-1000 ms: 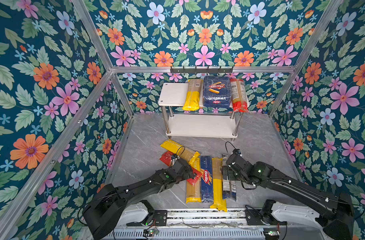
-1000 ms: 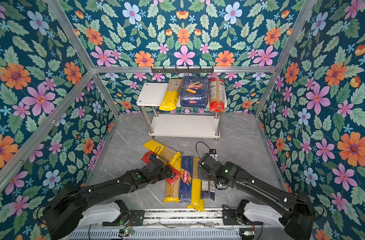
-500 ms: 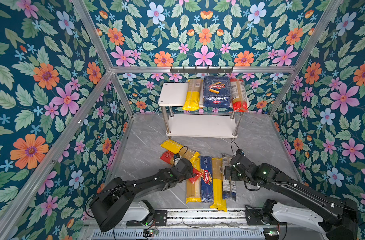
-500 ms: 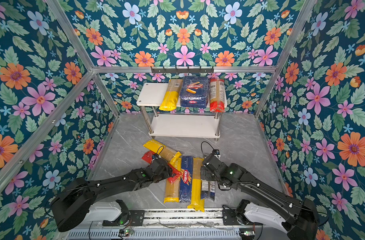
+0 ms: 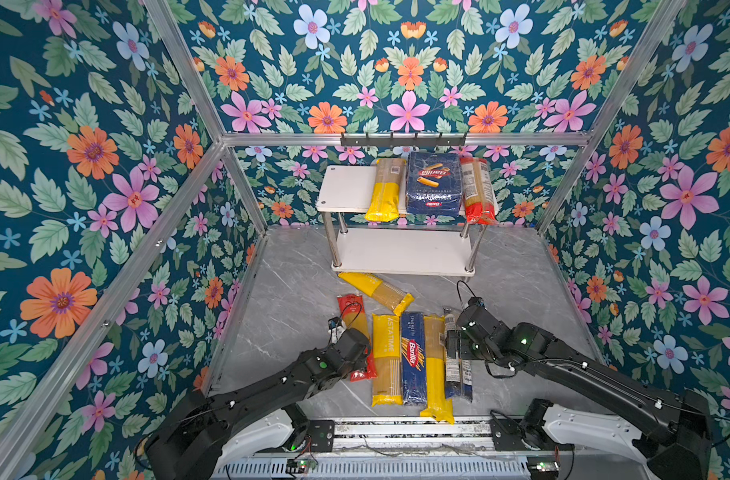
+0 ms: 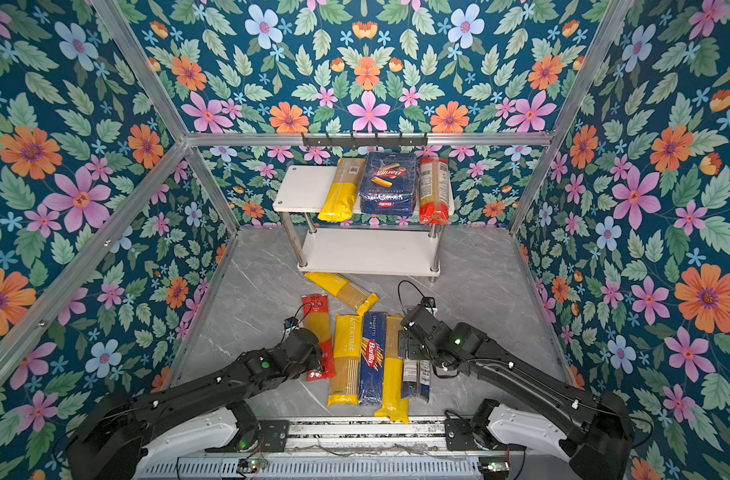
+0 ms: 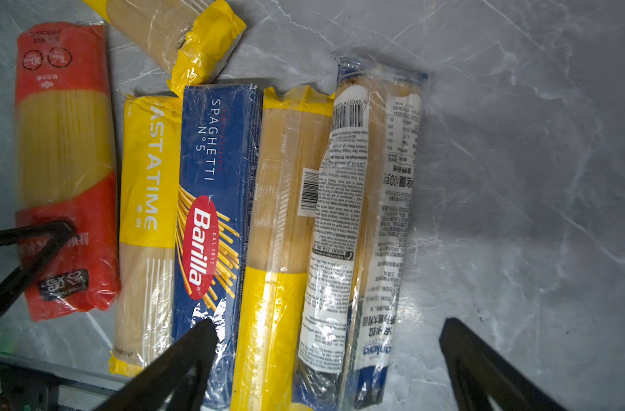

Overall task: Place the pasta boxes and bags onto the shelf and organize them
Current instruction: 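Grasp the red-and-yellow spaghetti bag with the left gripper and tilt it upright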

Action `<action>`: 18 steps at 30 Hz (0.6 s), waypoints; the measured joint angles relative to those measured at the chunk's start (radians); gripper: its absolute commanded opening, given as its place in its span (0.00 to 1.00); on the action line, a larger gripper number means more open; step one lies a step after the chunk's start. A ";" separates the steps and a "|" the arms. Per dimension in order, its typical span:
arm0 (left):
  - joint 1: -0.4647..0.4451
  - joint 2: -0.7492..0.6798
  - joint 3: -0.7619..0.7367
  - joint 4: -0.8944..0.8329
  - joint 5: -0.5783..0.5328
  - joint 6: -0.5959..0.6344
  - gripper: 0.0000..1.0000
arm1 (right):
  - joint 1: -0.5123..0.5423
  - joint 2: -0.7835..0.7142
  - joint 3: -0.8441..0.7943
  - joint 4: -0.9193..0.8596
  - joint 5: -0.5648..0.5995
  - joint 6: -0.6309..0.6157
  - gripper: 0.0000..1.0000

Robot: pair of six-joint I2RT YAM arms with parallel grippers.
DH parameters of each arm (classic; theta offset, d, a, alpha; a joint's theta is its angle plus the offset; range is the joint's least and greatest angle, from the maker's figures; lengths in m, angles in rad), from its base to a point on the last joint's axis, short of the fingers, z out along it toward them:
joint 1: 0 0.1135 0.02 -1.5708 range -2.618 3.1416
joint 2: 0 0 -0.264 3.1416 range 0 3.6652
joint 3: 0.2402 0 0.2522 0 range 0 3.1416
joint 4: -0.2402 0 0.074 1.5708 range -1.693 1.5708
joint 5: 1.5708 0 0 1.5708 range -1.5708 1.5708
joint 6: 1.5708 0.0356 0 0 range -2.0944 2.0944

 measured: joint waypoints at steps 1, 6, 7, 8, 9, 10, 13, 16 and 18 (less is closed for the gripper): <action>0.002 -0.021 -0.002 -0.028 -0.008 -0.002 0.71 | 0.000 0.007 0.002 0.003 -0.002 -0.005 0.99; 0.007 -0.051 0.016 -0.113 -0.022 0.011 0.77 | 0.000 0.031 0.004 0.018 -0.007 -0.012 0.99; 0.007 -0.040 0.027 -0.127 -0.022 0.019 0.79 | 0.000 0.032 0.004 0.019 -0.007 -0.012 0.99; 0.006 -0.023 0.041 -0.138 -0.022 0.032 0.82 | 0.000 0.032 0.004 0.019 -0.007 -0.012 0.99; 0.006 -0.009 0.048 -0.141 -0.021 0.036 0.84 | 0.000 0.032 0.003 0.020 -0.007 -0.012 0.99; 0.005 0.008 0.056 -0.146 -0.021 0.038 0.86 | 0.000 0.032 0.001 0.021 -0.007 -0.012 0.99; 0.001 0.035 0.065 -0.145 -0.012 0.055 0.93 | 0.000 0.030 -0.006 0.023 -0.007 -0.012 0.99; 0.000 0.050 0.071 -0.132 0.003 0.055 1.00 | 0.000 0.023 -0.016 0.025 -0.007 -0.012 0.99; 0.000 0.067 0.079 -0.124 0.008 0.055 1.00 | 0.000 0.015 -0.024 0.026 -0.006 -0.012 0.99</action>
